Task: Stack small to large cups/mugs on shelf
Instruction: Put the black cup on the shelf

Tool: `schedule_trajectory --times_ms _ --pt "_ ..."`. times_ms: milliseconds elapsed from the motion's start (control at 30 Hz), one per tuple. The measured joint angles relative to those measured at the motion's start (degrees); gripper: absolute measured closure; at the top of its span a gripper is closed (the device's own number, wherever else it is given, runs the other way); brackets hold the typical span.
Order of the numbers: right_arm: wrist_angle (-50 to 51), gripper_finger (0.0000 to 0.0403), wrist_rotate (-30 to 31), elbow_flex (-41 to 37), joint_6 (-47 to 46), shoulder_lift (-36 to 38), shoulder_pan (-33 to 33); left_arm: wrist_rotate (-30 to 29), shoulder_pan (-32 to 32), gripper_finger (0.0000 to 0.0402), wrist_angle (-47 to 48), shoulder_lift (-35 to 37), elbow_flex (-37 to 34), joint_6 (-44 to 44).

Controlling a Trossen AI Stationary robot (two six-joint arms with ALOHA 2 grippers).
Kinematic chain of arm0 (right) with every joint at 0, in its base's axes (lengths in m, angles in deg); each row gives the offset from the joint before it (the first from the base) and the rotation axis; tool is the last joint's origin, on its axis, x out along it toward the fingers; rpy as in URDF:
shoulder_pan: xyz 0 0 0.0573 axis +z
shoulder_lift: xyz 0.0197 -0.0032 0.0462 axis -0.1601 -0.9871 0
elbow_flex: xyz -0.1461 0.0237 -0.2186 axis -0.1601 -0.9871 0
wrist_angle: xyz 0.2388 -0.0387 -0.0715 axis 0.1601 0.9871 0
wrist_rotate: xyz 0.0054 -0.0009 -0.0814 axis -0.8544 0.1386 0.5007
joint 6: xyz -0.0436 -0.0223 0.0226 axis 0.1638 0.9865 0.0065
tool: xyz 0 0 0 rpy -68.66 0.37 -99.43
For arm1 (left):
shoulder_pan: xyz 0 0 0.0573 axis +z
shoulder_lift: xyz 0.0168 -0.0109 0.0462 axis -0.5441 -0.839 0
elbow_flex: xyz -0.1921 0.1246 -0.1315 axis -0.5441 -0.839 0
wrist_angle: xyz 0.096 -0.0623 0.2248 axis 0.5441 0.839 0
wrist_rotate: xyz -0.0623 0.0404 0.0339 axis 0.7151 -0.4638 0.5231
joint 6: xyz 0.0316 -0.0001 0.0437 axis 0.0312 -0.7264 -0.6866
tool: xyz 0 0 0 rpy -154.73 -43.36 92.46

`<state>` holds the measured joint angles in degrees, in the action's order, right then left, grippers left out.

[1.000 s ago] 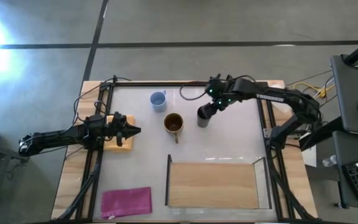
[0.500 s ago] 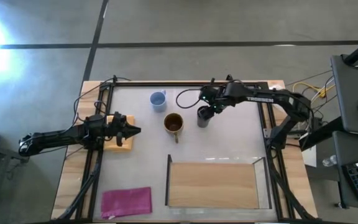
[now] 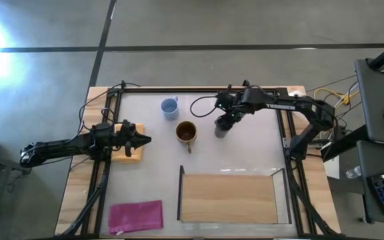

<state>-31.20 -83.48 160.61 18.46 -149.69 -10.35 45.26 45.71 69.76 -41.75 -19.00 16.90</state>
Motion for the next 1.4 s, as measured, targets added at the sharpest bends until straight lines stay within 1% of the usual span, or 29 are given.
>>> schedule_trajectory --times_ms 133,267,367,467,633,833,967,1200,1400 --pt "5.6 0.0393 0.0 0.0 -0.3 3.5 1.6 0.0 0.0 0.0358 0.0 -0.1 0.0 0.0" --pt "11.5 0.0393 -0.5 0.0 -0.3 8.3 5.8 0.0 0.0 0.0358 0.0 0.0 0.0 0.0" --pt "14.5 0.0394 -1.8 0.0 -0.1 12.7 10.7 0.0 0.0 0.0358 0.0 0.0 0.0 0.0" --pt "14.9 0.0394 -2.1 0.0 -0.8 17.0 16.9 0.0 0.0 0.0358 0.0 0.0 0.0 0.0" --pt "15.7 0.0394 -2.5 0.0 -8.6 21.7 28.1 0.0 0.0 0.0358 0.0 0.0 0.0 0.0" --pt "22.1 0.0394 -2.4 0.0 -19.7 22.3 40.0 0.0 0.0 0.0358 0.0 -0.1 0.0 0.0" --pt "22.1 0.0394 -2.1 0.0 -25.0 20.9 44.4 0.0 0.0 0.0358 0.0 -0.1 0.0 0.0" --pt "24.0 0.0394 -1.1 0.0 -34.7 16.3 53.3 0.0 0.0 0.0358 0.0 0.0 0.0 0.0" --pt "23.0 0.0394 -1.0 0.0 -46.4 14.0 60.8 0.0 0.0 0.0358 0.0 0.0 0.0 0.0"
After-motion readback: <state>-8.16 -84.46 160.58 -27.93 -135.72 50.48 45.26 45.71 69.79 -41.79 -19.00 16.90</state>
